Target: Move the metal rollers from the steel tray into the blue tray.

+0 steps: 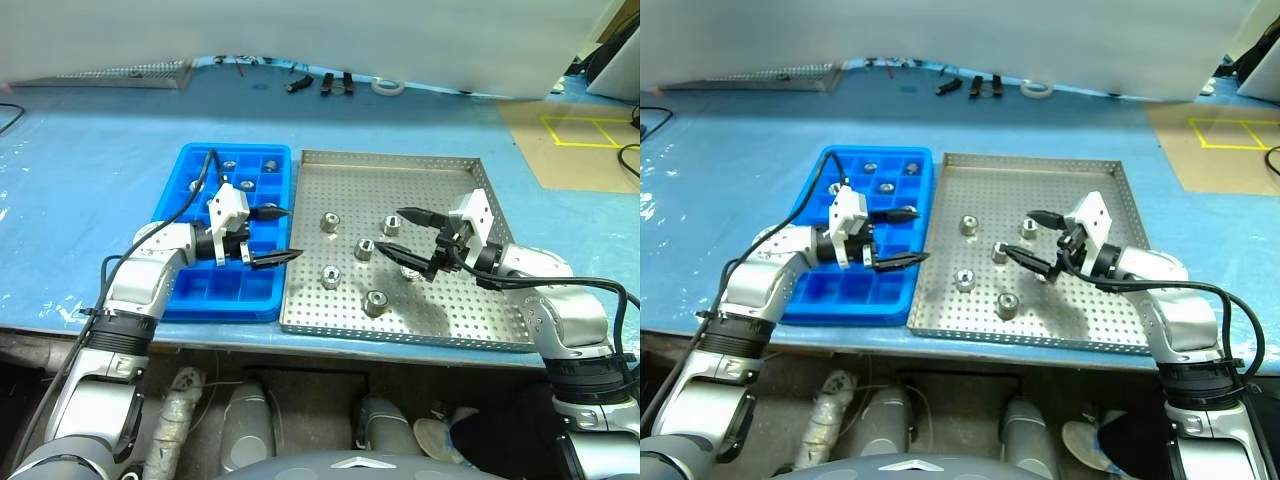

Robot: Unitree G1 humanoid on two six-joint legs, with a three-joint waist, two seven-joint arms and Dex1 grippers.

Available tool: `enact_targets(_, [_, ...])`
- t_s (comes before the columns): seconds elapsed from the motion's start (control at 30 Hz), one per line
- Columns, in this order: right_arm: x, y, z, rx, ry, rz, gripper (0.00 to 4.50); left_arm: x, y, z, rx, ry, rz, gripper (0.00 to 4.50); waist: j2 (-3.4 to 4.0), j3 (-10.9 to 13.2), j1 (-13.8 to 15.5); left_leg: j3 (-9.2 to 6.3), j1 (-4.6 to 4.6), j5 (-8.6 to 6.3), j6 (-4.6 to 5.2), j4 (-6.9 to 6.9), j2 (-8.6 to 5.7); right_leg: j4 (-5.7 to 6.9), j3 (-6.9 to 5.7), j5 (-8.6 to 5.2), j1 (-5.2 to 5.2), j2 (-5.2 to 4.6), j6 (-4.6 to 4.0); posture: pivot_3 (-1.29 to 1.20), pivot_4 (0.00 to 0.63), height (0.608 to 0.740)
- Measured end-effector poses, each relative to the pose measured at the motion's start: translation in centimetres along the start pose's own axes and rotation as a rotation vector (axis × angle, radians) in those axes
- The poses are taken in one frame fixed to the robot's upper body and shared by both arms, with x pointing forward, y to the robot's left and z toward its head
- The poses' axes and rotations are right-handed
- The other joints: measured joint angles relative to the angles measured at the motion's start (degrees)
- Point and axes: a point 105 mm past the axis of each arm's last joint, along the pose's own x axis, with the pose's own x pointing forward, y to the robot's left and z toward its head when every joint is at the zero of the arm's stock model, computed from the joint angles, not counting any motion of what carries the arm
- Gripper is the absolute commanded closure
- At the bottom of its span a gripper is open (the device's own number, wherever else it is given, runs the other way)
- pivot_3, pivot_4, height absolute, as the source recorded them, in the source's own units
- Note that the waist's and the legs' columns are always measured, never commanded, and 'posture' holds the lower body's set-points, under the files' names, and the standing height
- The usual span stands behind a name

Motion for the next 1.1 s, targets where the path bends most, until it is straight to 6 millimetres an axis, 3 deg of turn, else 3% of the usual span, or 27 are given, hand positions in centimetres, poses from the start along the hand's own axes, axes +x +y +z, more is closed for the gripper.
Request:
enact_targets(0.23, [-0.1,-0.2,-0.2,0.005,0.005,-0.007,0.03,0.4,0.4,0.3,-0.021,0.003,0.008,0.00,0.00,0.0,0.0,0.00,0.00,0.00,0.00,0.04,0.00,0.03,0.00,0.00,0.01,0.00,0.00,-0.02,0.150,0.740])
enact_targets(0.33, [-0.4,-0.5,-0.1,-0.003,0.007,-0.018,0.03,2.0,0.8,2.0,-0.009,-0.004,-0.045,0.00,0.00,0.0,0.3,0.00,0.01,0.00,0.02,0.13,-0.03,0.05,0.00,0.01,0.08,-0.03,0.00,-0.05,0.150,0.740])
enact_targets(0.47, [-0.8,-0.3,-0.4,0.001,0.013,-0.040,0.03,4.8,-0.2,3.2,0.026,0.020,-0.202,0.00,0.00,0.0,0.1,0.02,0.03,0.00,0.03,0.15,-0.03,0.05,0.02,0.01,0.10,-0.02,0.00,-0.11,0.150,0.740])
enact_targets(0.57, [-1.3,0.4,-0.8,0.000,0.016,-0.064,0.03,6.2,-1.3,2.5,0.041,0.108,-0.339,0.00,0.01,0.0,-0.3,0.03,0.05,0.00,0.02,0.11,-0.01,0.01,0.04,0.00,0.09,0.00,0.01,-0.19,0.150,0.740])
enact_targets(0.7, [-1.9,1.5,-1.3,0.013,0.008,-0.112,0.03,6.7,-2.0,0.5,0.087,0.262,-0.483,0.00,0.02,0.0,-1.0,0.05,0.07,-0.01,0.04,0.10,0.01,0.00,0.06,0.01,0.09,0.04,0.01,-0.26,0.150,0.740])
enact_targets(1.1, [-3.8,3.3,-2.4,0.055,0.008,-0.278,0.03,7.8,-1.8,-2.1,0.185,0.428,-0.623,0.00,0.02,0.0,-3.0,0.07,0.17,-0.05,0.10,0.13,-0.05,-0.07,0.09,0.01,0.24,-0.01,0.01,-0.38,0.150,0.740])
